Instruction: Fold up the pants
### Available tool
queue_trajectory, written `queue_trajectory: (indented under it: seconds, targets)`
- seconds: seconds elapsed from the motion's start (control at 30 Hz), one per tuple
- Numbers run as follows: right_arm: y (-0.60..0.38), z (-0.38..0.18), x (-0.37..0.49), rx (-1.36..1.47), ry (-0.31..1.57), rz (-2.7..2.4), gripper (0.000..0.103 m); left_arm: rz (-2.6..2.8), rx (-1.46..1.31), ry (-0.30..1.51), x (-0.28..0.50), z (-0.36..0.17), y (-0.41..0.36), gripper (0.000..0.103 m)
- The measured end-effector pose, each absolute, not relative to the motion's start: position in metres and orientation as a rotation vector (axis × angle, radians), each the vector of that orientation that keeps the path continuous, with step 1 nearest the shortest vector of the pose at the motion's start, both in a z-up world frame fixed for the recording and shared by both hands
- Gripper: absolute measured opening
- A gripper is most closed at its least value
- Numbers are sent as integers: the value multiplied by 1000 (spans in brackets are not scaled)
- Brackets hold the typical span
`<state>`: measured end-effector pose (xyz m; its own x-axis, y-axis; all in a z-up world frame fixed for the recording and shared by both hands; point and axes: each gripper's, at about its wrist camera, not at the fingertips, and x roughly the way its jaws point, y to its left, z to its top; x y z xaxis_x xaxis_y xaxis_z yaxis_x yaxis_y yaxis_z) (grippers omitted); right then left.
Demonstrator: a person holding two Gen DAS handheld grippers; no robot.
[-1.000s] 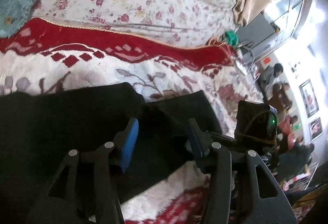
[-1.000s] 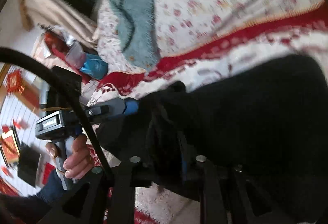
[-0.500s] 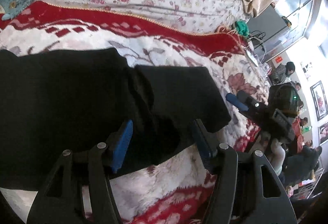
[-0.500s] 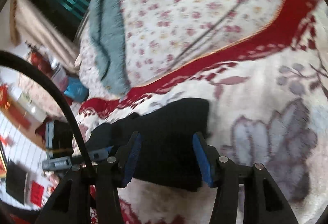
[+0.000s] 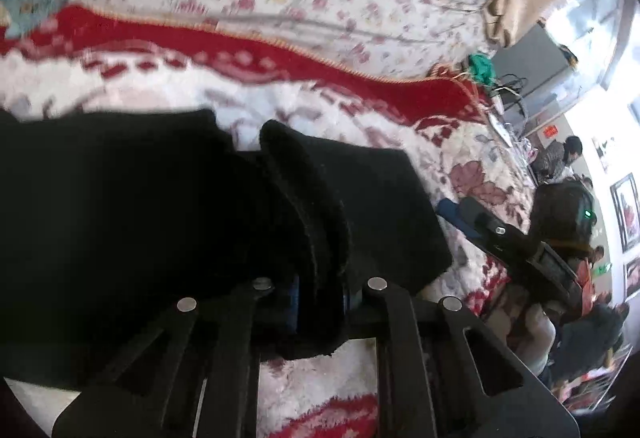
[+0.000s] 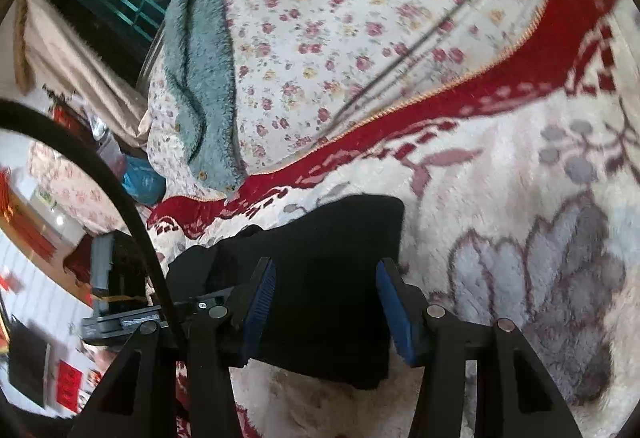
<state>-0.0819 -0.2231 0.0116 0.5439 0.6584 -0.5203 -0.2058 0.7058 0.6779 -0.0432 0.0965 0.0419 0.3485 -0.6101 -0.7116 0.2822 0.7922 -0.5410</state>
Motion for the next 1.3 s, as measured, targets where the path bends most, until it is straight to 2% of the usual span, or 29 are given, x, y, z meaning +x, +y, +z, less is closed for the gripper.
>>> queue_trajectory:
  seconds: [0.1,0.23,0.37,0.47,0.6,1.07,1.17,1.3]
  targets:
    - [-209,16,-80,557,831,570,50,-559,-314,1049,-43,50,106,13]
    - [-189,4,-75,512,844,583,50,-507,-371,1125,-38,22,119,13]
    - [-182,-5,-73,483,873,575,50,-501,-405,1103,-43,18,124,14]
    - [-183,5,-74,471,874,573,50,-492,-406,1106,-45,22,128,18]
    - [-183,17,-78,516,855,591,50,-407,-348,1053,-53,40,136,35]
    - [-83,39,-71,439,813,818,51,-43,-411,973,-112,59,241,35]
    - [-57,43,-67,404,795,859,61,12,-472,974,-119,54,262,35]
    - [-23,44,-56,387,829,925,63,62,-539,950,-125,54,281,35]
